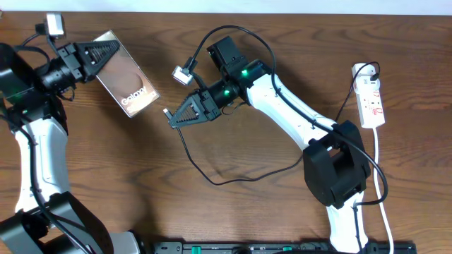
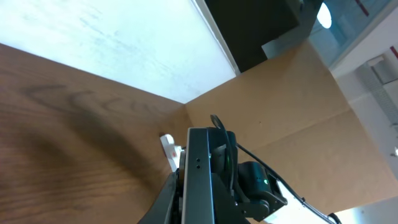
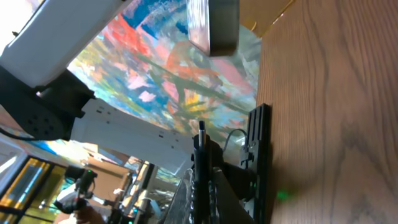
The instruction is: Plug charger to phone and switch on socket
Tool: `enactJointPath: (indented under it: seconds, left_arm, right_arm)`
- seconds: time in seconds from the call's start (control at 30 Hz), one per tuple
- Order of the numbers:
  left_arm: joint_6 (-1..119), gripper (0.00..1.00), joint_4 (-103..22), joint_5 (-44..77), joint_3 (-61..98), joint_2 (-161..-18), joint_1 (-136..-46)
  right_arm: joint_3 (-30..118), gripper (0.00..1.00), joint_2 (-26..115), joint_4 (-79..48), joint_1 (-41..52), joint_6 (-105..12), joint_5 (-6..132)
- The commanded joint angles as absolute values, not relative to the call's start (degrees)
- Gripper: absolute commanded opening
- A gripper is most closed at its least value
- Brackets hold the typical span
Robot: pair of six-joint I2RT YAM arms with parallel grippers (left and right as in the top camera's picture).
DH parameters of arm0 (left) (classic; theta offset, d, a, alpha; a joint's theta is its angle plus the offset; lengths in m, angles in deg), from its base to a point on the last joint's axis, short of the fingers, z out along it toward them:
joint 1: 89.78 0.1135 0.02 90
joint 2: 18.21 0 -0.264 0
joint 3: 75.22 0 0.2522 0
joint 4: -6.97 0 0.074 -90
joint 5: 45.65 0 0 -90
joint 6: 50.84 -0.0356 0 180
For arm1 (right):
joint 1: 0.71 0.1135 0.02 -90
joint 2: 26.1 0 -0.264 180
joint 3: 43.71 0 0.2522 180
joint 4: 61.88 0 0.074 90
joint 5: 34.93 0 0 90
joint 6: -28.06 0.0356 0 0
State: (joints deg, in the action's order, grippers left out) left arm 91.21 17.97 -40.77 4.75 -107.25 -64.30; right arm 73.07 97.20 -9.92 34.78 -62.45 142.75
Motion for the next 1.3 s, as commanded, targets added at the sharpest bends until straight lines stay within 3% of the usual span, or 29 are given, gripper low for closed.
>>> enactJointPath:
  seconds: [0.0,0.47,1.27]
  left_arm:
    - [89.7,0.07,19.7,-40.5,5.2,-107.0,-66.0]
    - [95.9,0.07,20.5,-38.1,5.2,-107.0,-67.5]
    - [95.2,0.07,20.3,-41.8,5.2,-107.0,-67.5]
  right_arm:
    - [74.1,0.01,97.2,-11.2,35.2,-63.3,144.6]
    - [74.1,0.01,97.2,-13.5,36.8,-65.9,144.6]
    - [74.1,0.01,97.2,-16.9,38.4,-67.6,144.6]
